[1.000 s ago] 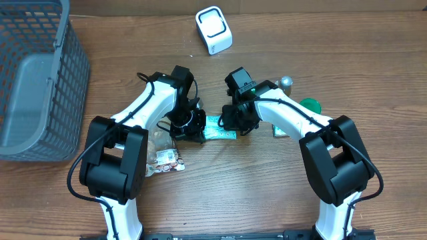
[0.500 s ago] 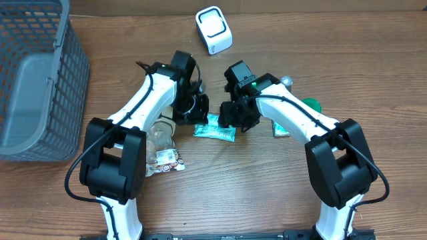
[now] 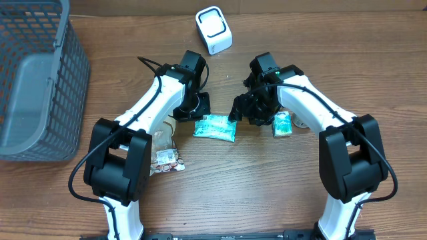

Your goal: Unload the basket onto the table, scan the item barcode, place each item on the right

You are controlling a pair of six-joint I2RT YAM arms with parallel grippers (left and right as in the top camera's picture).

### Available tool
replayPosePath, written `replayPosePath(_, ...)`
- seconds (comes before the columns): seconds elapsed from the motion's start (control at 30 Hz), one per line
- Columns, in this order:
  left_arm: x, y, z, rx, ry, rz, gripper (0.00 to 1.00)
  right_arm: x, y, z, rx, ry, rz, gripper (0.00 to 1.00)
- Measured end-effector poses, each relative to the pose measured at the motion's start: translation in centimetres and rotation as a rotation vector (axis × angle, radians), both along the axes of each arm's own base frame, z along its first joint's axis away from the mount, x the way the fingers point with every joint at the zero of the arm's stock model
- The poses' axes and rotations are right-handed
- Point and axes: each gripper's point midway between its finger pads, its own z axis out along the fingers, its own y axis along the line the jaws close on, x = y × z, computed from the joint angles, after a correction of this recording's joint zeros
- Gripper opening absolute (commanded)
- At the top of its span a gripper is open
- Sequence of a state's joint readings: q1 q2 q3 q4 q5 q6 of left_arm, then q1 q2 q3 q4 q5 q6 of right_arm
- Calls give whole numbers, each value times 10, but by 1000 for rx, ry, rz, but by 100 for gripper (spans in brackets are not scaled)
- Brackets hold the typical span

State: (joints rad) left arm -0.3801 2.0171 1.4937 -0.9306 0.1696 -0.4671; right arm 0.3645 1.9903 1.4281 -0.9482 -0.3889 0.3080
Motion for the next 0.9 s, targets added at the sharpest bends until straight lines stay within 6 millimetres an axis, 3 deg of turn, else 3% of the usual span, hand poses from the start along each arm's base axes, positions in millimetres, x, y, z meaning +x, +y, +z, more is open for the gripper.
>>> replayPosePath(0.3, 4, 4, -1, 26, -20, 11, 4, -7, 7, -18, 55, -7, 16, 66)
replayPosePath(0.73, 5, 4, -26, 8, -54, 17, 4, -7, 9, -18, 68, -8, 19, 66)
replayPosePath(0.9, 5, 2, -27, -3, -59, 15, 4, -5, 10, -17, 76, -15, 20, 66)
